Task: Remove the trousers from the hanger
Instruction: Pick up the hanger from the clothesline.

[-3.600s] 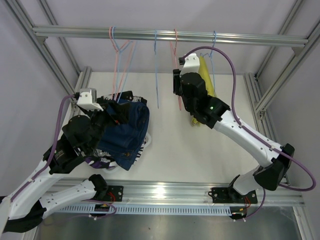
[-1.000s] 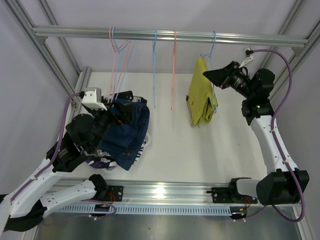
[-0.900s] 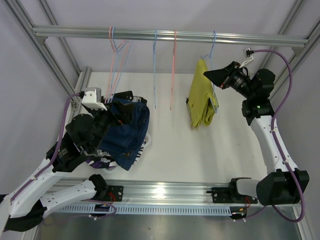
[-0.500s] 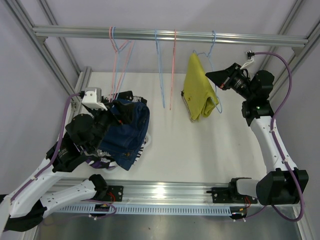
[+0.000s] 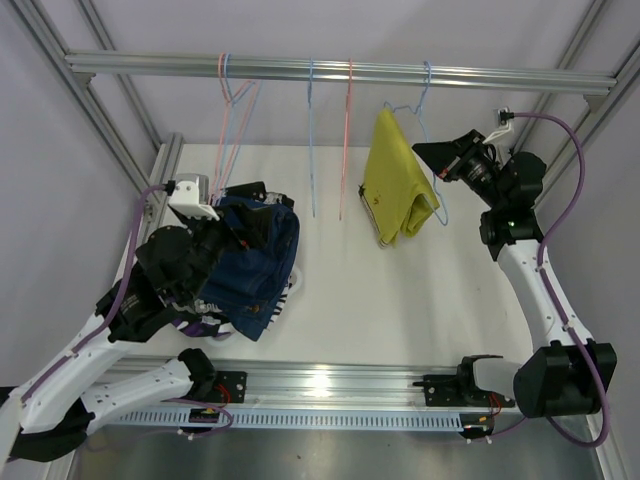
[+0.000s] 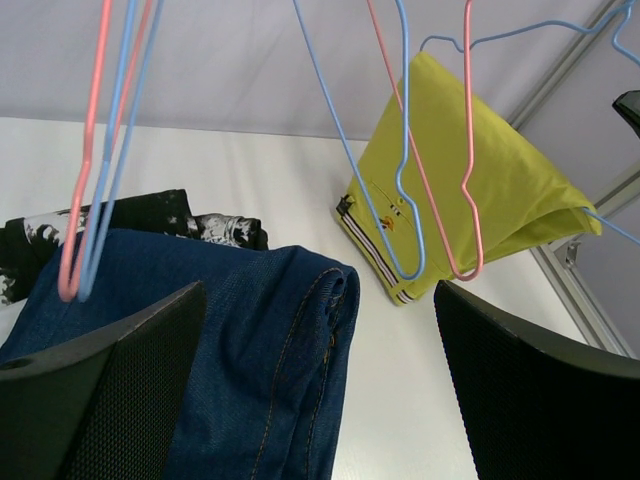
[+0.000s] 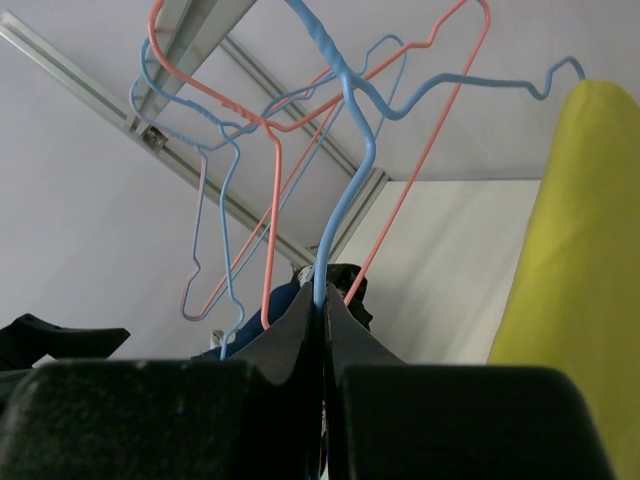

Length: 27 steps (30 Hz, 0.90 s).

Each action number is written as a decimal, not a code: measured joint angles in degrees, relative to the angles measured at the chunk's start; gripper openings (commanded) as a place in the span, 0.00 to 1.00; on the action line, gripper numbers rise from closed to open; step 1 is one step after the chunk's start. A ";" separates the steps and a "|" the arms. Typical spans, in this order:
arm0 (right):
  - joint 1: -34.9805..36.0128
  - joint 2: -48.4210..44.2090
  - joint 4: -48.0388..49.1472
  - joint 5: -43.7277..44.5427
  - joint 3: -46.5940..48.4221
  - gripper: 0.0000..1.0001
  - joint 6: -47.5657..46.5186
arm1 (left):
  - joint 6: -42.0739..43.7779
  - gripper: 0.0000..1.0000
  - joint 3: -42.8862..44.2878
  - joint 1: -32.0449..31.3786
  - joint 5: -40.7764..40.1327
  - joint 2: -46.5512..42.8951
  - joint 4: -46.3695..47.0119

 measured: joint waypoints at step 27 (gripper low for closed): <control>8.31 -4.39 -7.32 17.73 1.31 0.00 -8.31 | 0.07 1.00 0.00 0.00 0.87 1.11 0.00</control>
